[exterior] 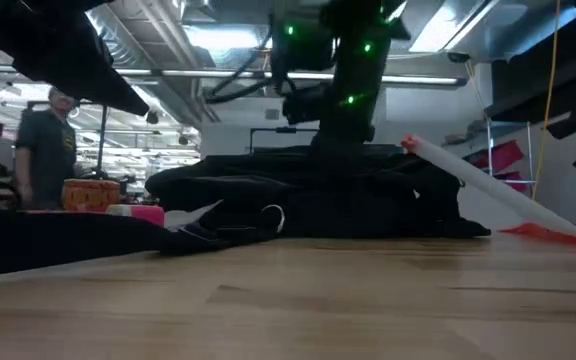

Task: Unpack backpack
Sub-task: Move the black backpack to the center of the table

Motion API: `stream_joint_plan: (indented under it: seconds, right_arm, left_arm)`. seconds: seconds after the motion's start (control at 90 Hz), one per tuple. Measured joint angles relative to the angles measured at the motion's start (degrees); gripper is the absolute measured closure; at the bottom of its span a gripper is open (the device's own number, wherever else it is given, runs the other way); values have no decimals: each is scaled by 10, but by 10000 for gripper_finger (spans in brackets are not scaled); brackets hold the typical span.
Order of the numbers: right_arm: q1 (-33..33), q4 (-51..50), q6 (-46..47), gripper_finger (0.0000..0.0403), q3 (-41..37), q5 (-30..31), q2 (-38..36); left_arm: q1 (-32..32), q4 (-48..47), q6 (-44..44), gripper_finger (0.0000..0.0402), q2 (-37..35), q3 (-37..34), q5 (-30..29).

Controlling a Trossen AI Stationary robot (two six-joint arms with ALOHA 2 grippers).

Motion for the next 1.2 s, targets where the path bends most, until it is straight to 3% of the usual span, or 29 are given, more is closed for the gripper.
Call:
stream_joint_plan:
  seconds: [0.111,0.211,0.411,0.578,0.722,0.944,1.2]
  right_arm:
    - [-19,52,-9,86,-35,-66,0]
    - [-21,92,-14,99,-67,-57,0]
    - [-20,127,-2,163,-89,-63,-1]
    - [-16,128,-6,207,-89,-54,-1]
    - [-16,127,-6,264,-89,-52,-1]
    - [-16,127,-7,388,-89,-61,-1]
    - [-16,120,0,401,-67,-69,-14]
  left_arm:
    - [0,0,0,402,0,0,15]
    - [0,3,10,402,2,0,28]
    - [3,41,18,402,27,0,32]
    - [33,157,81,402,95,0,113]
    - [57,191,90,402,148,0,112]
    - [71,197,74,402,172,0,140]
    - [59,203,72,402,172,0,143]
